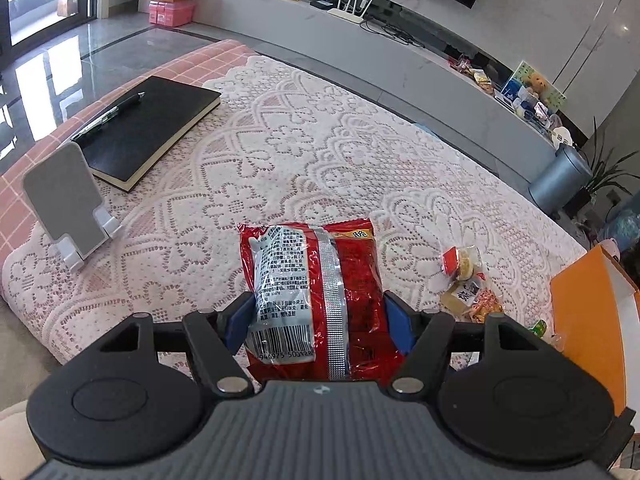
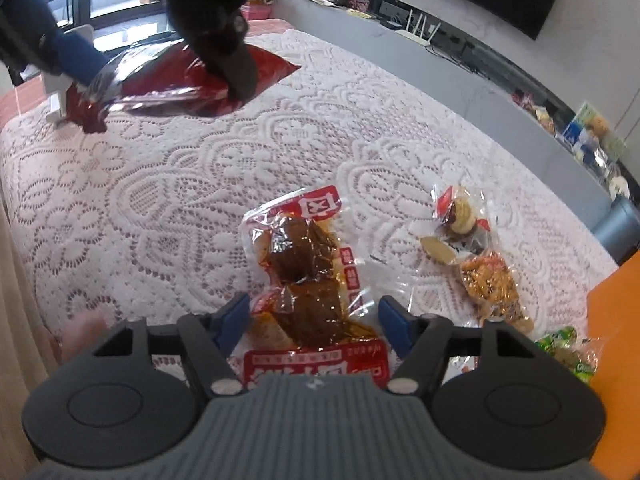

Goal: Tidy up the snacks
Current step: 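Carry both packets over the orange box and open both tools to release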

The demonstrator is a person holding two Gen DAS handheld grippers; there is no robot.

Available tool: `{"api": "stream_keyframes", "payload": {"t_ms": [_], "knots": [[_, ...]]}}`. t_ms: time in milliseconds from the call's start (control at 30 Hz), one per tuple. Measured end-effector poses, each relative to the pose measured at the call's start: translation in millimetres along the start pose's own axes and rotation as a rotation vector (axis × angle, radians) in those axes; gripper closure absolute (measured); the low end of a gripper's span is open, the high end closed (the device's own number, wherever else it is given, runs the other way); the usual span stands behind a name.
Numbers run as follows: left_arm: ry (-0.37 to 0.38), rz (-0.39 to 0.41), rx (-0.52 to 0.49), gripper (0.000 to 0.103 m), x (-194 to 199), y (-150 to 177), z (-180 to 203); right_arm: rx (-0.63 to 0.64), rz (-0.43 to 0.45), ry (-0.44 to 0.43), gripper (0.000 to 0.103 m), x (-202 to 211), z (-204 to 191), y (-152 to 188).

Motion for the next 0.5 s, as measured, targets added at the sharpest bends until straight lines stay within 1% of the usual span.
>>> {"api": "stream_keyframes", "payload": {"t_ms": [167,233,400,467,500], "knots": [[0.005,0.005,-0.007,0.025,3.5,-1.2,2.1,0.005,0.026,0.006,0.039,6.2,1.2,-1.9],[0.006,0.007,-0.008,0.025,4.9,-1.7,3.2,-0.005,0.036,0.006,0.043,9.9,4.2,-3.9],[0.010,0.020,-0.019,0.025,12.2,-3.6,9.0,-0.064,0.040,-0.002,0.048,17.3,13.0,-6.3],[0.009,0.026,-0.024,0.025,15.6,-4.1,11.8,-0.095,0.043,-0.003,0.057,21.3,18.0,-7.1],[0.009,0.028,-0.026,0.025,16.9,-4.5,12.9,-0.112,0.048,0.001,0.059,24.4,21.5,-7.8]]}}
Point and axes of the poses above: each gripper's, at about its wrist camera, not at the fingertips, and x roughly against the way its jaws point, z to its right, y to its underside, the point moved 3 cm from there along -x, roughly the way its jaws point, and after that the axes turned 15 degrees about z, right-handed, at the moved point
